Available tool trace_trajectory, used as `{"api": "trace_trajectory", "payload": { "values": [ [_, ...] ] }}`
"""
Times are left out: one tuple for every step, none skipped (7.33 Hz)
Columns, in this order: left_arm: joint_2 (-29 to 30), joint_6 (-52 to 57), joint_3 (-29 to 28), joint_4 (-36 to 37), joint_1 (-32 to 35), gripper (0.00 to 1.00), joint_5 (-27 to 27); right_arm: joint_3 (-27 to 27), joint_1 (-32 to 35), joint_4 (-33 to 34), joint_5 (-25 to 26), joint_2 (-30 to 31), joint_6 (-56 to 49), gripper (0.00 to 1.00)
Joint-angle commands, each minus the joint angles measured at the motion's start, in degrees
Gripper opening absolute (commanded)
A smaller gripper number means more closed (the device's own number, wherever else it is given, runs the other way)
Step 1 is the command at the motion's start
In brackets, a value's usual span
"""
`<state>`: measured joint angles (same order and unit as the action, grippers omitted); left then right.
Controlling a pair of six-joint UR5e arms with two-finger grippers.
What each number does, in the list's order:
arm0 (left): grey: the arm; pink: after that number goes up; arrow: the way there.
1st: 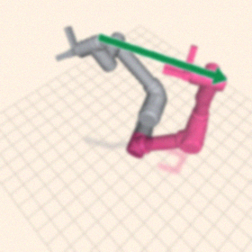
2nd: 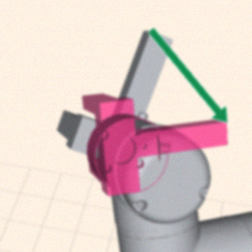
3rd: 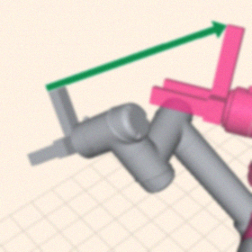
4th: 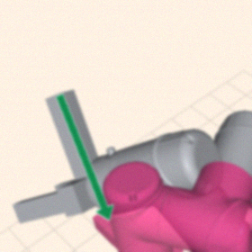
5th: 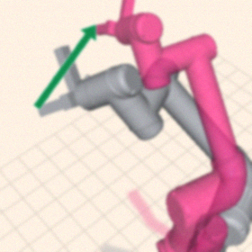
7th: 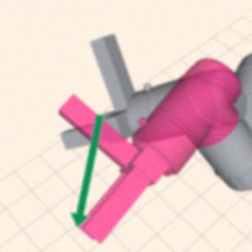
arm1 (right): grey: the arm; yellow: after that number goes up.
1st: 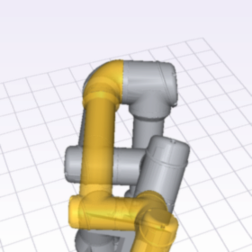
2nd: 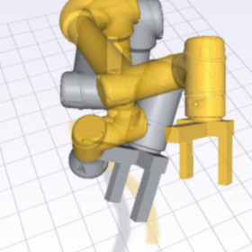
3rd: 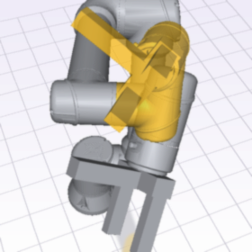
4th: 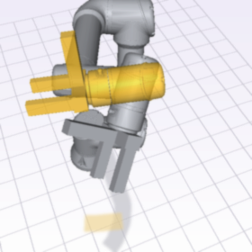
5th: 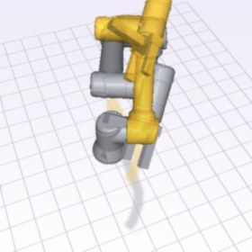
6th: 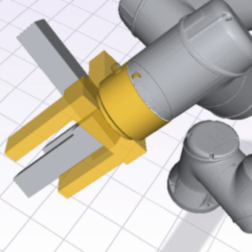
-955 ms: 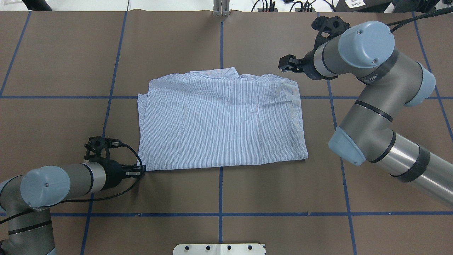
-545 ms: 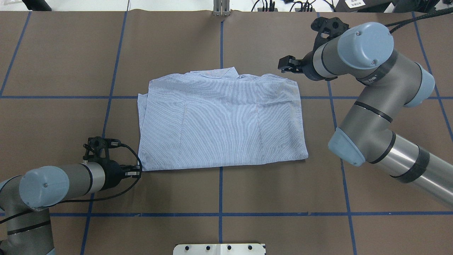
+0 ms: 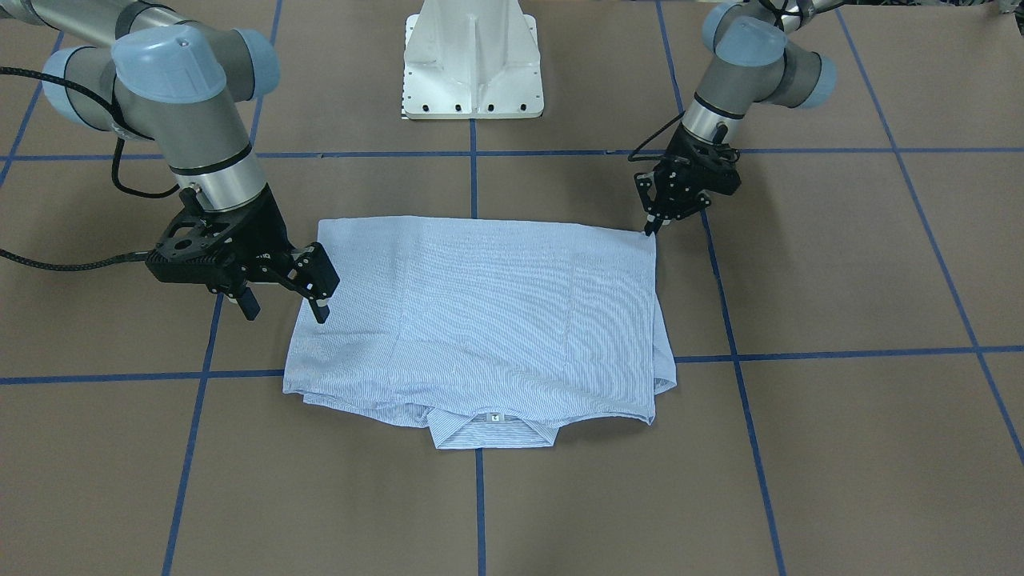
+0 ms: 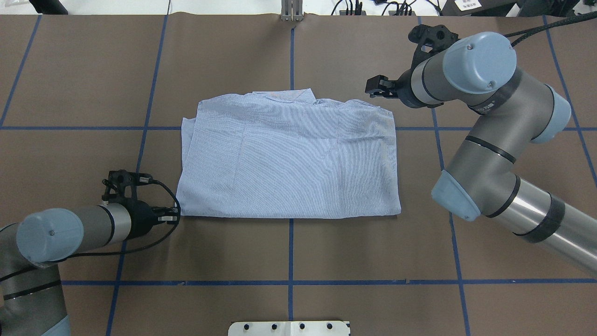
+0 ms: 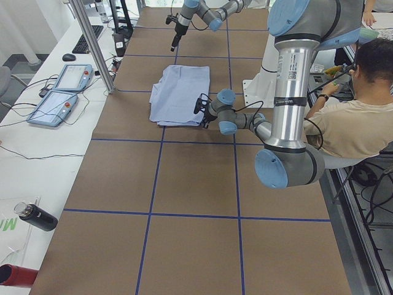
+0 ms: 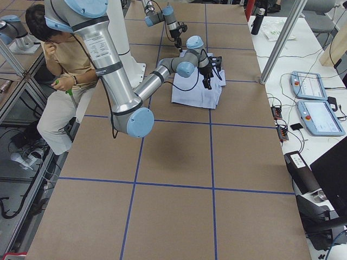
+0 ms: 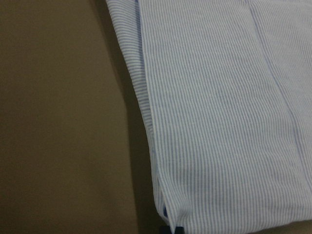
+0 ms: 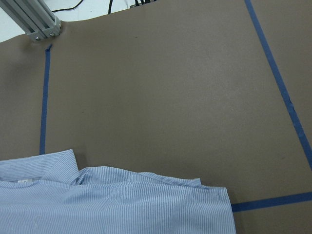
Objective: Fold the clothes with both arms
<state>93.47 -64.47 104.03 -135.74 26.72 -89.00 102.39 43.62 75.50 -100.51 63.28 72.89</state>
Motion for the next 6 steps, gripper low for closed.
{"api": "trace_trajectory", "payload": {
  "values": [
    [6.7,9.5,-9.7,0.3,11.5,0.0,0.0,-0.1,-0.4,0.0,0.1,0.0,0.0,1.0],
    [15.0,14.0,-19.8,0.3,16.6,0.0,-0.1,-0.2,-0.5,0.0,0.1,0.1,-0.1,1.0],
    [23.6,15.9,-31.5,-0.1,20.5,0.0,0.1,-0.2,-0.6,0.0,0.1,0.0,0.0,1.0],
    [31.8,17.5,-42.2,-0.3,23.2,0.0,0.3,-0.2,-0.7,0.0,0.1,0.0,0.0,1.0],
    [38.6,18.7,-49.7,-0.4,24.4,0.0,0.3,0.0,-0.9,0.0,0.1,0.0,0.1,1.0],
    [47.1,18.6,-58.9,-1.0,24.4,0.0,0.3,0.1,-0.9,0.0,0.1,0.0,0.1,1.0]
  ]
}}
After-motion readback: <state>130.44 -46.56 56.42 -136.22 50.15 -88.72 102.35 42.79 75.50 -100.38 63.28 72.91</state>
